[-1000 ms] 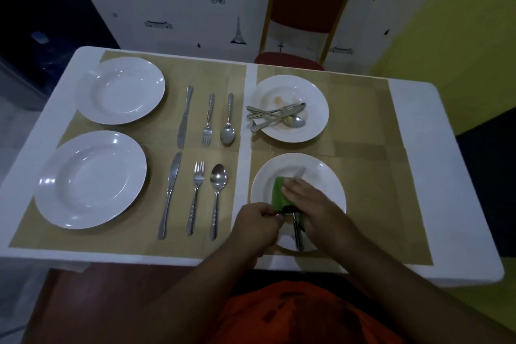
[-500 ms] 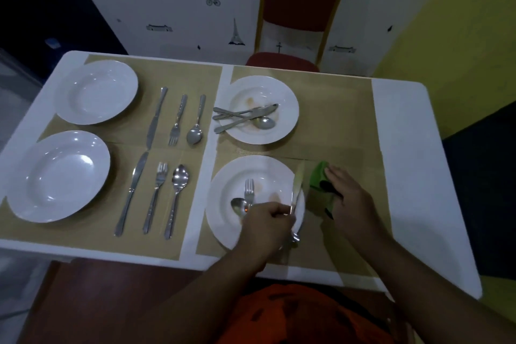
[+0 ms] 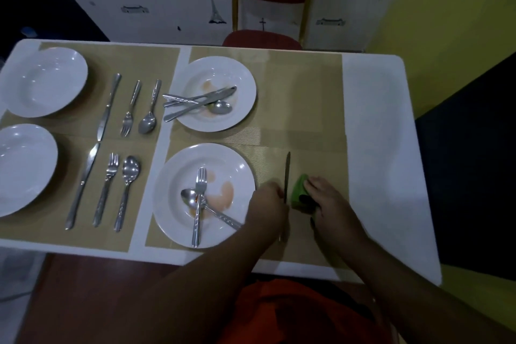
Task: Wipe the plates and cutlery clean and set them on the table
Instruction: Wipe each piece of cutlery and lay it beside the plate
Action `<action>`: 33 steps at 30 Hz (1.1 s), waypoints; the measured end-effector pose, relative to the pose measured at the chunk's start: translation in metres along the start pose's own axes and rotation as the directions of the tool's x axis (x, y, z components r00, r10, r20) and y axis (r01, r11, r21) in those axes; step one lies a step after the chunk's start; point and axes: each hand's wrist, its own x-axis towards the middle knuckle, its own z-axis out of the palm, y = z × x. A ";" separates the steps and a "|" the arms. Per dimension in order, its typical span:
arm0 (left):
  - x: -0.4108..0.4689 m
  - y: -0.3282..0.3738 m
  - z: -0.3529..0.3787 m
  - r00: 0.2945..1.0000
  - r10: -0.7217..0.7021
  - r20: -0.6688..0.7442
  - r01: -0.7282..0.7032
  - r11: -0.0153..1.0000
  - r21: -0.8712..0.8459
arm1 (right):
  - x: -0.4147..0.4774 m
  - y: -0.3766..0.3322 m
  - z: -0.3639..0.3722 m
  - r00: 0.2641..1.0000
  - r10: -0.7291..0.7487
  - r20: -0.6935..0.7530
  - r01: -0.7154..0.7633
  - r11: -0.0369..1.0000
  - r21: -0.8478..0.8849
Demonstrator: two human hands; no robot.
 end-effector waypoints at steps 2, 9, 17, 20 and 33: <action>0.000 0.000 0.002 0.999 0.046 -0.016 -0.045 0.997 0.061 | 0.001 0.005 0.004 0.999 -0.014 0.029 0.015 1.000 -0.006; -0.002 -0.015 -0.004 0.881 0.465 0.087 -0.405 0.646 0.647 | 0.005 0.013 0.006 0.996 -0.084 0.036 0.086 0.994 -0.061; -0.002 -0.027 -0.006 0.887 0.397 0.236 -0.430 0.522 0.736 | -0.005 0.008 0.018 0.996 -0.086 0.035 0.088 0.992 -0.089; -0.003 -0.035 -0.005 0.887 0.405 0.220 -0.424 0.529 0.735 | -0.015 0.004 0.025 0.990 -0.124 0.067 0.133 0.976 -0.169; -0.051 -0.072 -0.044 0.908 0.320 -0.272 -0.214 0.909 0.357 | 0.000 -0.052 0.011 0.992 -0.068 -0.111 0.074 0.996 0.052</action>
